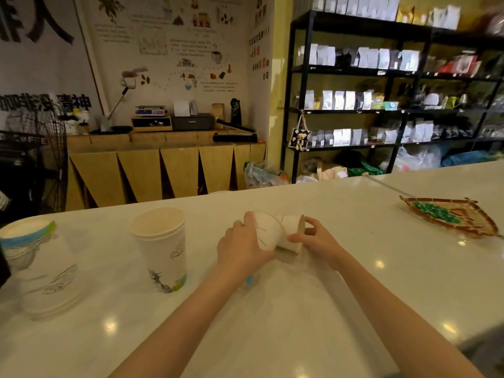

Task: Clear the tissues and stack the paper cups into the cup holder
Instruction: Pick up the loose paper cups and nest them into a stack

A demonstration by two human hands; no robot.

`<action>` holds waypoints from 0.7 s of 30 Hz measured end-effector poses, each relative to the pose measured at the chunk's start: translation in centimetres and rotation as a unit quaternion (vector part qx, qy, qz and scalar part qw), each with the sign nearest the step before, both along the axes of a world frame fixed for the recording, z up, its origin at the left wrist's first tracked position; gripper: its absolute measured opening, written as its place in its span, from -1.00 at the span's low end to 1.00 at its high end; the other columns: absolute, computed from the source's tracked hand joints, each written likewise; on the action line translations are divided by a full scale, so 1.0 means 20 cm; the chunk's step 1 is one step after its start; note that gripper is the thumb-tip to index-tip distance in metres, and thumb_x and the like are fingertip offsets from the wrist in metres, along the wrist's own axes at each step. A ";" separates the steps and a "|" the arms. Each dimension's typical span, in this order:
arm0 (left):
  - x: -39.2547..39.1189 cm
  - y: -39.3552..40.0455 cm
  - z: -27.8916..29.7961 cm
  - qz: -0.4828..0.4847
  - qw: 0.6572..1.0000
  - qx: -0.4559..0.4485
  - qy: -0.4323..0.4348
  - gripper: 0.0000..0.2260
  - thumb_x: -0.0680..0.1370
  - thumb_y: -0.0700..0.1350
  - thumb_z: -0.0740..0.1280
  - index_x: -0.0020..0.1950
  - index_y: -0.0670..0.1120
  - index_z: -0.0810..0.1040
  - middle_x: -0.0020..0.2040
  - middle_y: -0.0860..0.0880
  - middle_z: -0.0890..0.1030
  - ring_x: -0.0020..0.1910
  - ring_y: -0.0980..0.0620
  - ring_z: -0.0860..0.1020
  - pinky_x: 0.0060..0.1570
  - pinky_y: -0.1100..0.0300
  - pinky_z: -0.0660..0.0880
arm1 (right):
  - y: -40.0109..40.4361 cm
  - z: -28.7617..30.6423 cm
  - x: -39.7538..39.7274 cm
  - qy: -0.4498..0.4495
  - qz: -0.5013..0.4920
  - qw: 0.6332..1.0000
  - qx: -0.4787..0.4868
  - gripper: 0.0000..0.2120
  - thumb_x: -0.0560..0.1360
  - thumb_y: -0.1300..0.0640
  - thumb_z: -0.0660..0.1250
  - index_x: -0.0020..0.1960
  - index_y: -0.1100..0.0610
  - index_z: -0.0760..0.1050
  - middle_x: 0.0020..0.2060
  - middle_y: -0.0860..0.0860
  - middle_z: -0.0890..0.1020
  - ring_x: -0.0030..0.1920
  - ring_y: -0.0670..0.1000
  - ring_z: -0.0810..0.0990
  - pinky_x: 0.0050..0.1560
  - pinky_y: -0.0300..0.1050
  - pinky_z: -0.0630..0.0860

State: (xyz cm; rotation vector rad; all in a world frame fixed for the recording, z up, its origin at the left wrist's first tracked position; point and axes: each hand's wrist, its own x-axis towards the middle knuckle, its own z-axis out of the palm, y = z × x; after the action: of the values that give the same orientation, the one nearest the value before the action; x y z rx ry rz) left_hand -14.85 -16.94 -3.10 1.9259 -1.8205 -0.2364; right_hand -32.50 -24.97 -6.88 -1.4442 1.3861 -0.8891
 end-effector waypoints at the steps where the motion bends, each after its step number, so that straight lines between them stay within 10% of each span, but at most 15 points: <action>1: 0.02 0.02 0.06 -0.006 0.999 -0.030 0.025 -0.19 0.31 0.09 0.41 0.43 0.01 0.04 0.26 -0.12 0.41 0.19 -0.15 0.43 0.06 -0.02 0.46 | 0.00 0.00 0.00 -0.005 -0.007 1.000 -0.002 -0.17 0.26 -0.02 0.51 0.42 0.01 0.19 0.25 0.13 0.49 0.15 0.13 0.51 0.14 0.01 0.47; 6: 0.19 0.16 0.40 -0.069 0.949 -0.197 0.234 -0.07 0.25 -0.08 0.52 0.44 0.17 0.01 0.13 0.11 0.37 0.09 0.04 0.43 -0.01 0.09 0.44 | -0.02 0.06 0.07 -0.090 -0.030 0.995 -0.013 -0.23 0.36 0.06 0.45 0.45 0.10 0.13 0.31 0.16 0.43 0.22 0.15 0.46 0.20 0.12 0.48; 14: 0.57 0.31 0.55 -0.081 0.866 -0.395 0.295 -0.17 0.15 -0.08 0.52 0.25 0.33 0.14 0.22 0.17 0.33 0.24 0.09 0.39 0.14 0.08 0.49 | 0.03 0.28 0.35 -0.189 -0.004 0.977 -0.100 -0.39 0.38 0.15 0.43 0.37 0.13 0.30 0.20 0.10 0.52 0.13 0.12 0.52 -0.15 -0.15 0.52; 19: 0.73 0.29 0.42 0.021 0.878 -0.385 0.284 -0.18 0.15 -0.12 0.56 0.27 0.13 0.18 0.26 0.03 0.32 0.25 0.01 0.38 0.19 -0.09 0.50 | 0.12 0.50 0.50 -0.318 0.061 0.935 -0.142 -0.77 0.42 0.16 0.35 0.07 0.04 0.50 -0.01 -0.01 0.59 0.16 0.12 0.54 0.07 -0.04 0.55; 21: 0.76 0.30 0.37 0.030 0.894 -0.348 0.282 -0.17 0.18 -0.20 0.57 0.28 0.12 0.17 0.23 0.06 0.32 0.25 0.00 0.36 0.19 -0.07 0.49 | 0.15 0.60 0.55 -0.346 0.081 0.922 -0.157 -0.62 0.34 0.06 0.38 0.14 0.08 0.49 0.05 0.03 0.59 0.18 0.12 0.54 0.17 0.03 0.52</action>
State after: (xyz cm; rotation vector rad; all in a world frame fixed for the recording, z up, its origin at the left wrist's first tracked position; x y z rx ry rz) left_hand 0.29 -10.98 4.38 1.2307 -1.2173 -0.0835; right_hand -21.57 -22.03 5.15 -1.2593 0.6049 -1.3864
